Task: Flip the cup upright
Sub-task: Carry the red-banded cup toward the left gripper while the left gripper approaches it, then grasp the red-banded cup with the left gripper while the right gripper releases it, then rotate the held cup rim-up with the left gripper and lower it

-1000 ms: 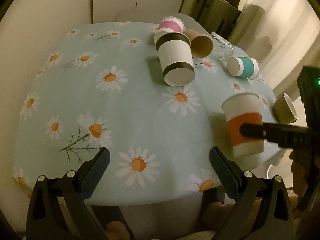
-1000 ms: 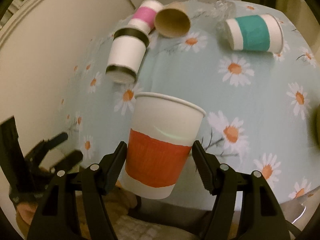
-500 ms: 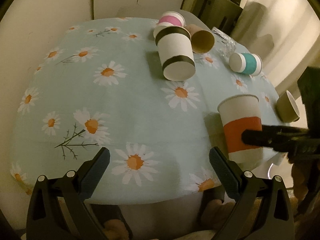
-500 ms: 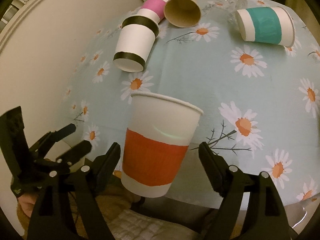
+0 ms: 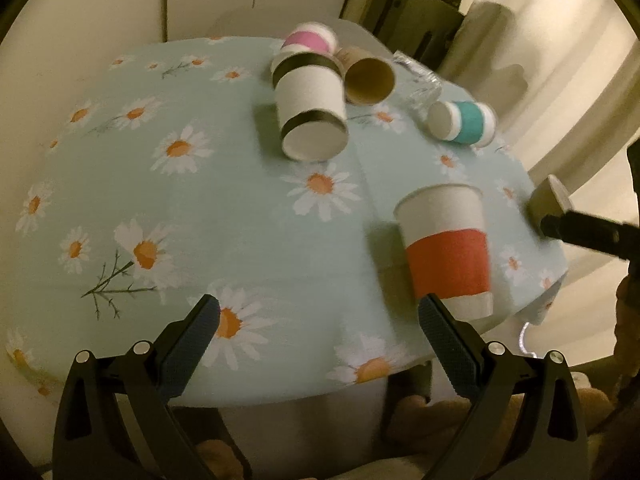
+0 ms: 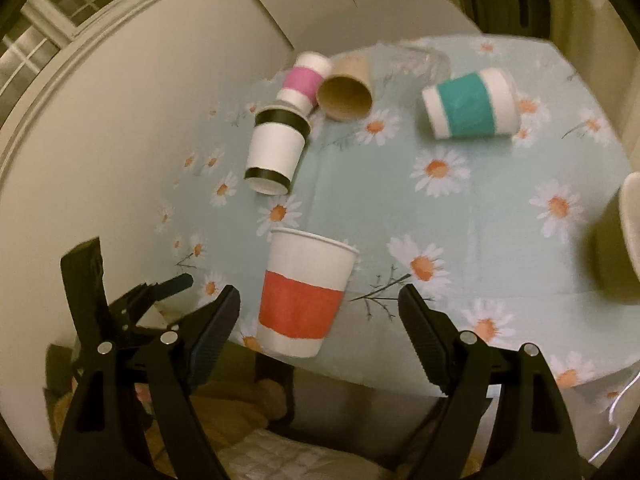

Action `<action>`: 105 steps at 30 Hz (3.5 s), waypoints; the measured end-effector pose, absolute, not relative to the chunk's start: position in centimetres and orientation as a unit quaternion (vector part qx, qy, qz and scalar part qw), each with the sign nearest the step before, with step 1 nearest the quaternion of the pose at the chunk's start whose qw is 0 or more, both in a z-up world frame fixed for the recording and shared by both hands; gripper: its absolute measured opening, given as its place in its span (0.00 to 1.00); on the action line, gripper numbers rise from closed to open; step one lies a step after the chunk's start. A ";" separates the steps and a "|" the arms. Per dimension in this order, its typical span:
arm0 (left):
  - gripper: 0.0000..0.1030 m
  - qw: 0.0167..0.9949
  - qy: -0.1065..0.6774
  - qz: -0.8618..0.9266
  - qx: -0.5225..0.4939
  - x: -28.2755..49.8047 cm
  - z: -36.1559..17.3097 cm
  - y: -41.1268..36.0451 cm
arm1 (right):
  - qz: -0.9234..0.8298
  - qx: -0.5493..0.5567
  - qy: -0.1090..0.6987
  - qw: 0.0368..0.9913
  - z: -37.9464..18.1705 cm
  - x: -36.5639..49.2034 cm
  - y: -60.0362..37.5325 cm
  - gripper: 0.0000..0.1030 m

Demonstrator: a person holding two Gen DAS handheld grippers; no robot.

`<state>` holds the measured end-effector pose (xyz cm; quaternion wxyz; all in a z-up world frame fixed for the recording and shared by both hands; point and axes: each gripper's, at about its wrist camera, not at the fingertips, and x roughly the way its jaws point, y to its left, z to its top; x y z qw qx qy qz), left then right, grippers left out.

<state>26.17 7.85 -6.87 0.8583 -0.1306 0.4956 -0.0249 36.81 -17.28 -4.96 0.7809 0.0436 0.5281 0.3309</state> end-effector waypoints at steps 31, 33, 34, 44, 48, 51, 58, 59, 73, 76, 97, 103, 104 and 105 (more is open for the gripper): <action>0.75 0.778 0.625 -0.018 -0.057 35.9 -7.3 -3.4 | 0.338 0.137 0.501 0.785 -4.0 35.4 -27.4 0.78; 0.69 0.774 0.631 -0.013 -0.053 36.2 -7.6 -3.3 | 0.337 0.136 0.500 0.786 -4.0 35.3 -27.2 0.78; 0.66 0.773 0.633 -0.013 -0.052 36.3 -7.7 -3.2 | 0.339 0.133 0.500 0.786 -3.9 35.3 -27.1 0.78; 0.63 0.766 0.641 -0.015 -0.047 37.3 -8.8 -3.5 | 0.339 0.124 0.505 0.784 -4.2 35.3 -26.4 0.78; 0.62 0.772 0.633 -0.018 -0.056 37.2 -8.5 -3.2 | 0.338 0.123 0.506 0.784 -4.2 35.3 -26.4 0.78; 0.61 0.782 0.620 -0.016 -0.067 36.7 -7.9 -2.8 | 0.339 0.123 0.508 0.782 -4.3 35.2 -26.1 0.78; 0.61 0.836 0.541 -0.016 -0.090 34.8 -4.8 -2.2 | 0.346 0.122 0.505 0.781 -4.5 34.9 -25.6 0.78; 0.61 0.845 0.527 -0.016 -0.089 34.4 -4.5 -2.3 | 0.347 0.125 0.505 0.781 -4.5 34.9 -25.6 0.78; 0.61 0.957 0.280 0.017 -0.076 28.5 -4.8 -3.1 | 0.373 0.155 0.483 0.777 -3.6 34.6 -25.5 0.78; 0.61 0.969 0.238 0.022 -0.063 27.6 -5.4 -3.4 | 0.373 0.150 0.484 0.778 -3.7 34.6 -25.0 0.78; 0.62 0.991 0.071 0.111 0.009 25.1 -9.5 -6.6 | 0.354 0.118 0.497 0.783 -5.0 34.9 -23.6 0.78; 0.62 0.990 0.057 0.124 0.022 25.0 -10.2 -7.2 | 0.349 0.117 0.499 0.784 -5.1 35.2 -23.7 0.78; 0.62 0.990 0.057 0.125 0.025 25.0 -10.4 -7.3 | 0.349 0.117 0.499 0.784 -5.2 35.2 -23.7 0.78; 0.62 0.990 0.056 0.126 0.026 25.0 -10.5 -7.3 | 0.348 0.115 0.500 0.784 -5.2 35.2 -23.7 0.78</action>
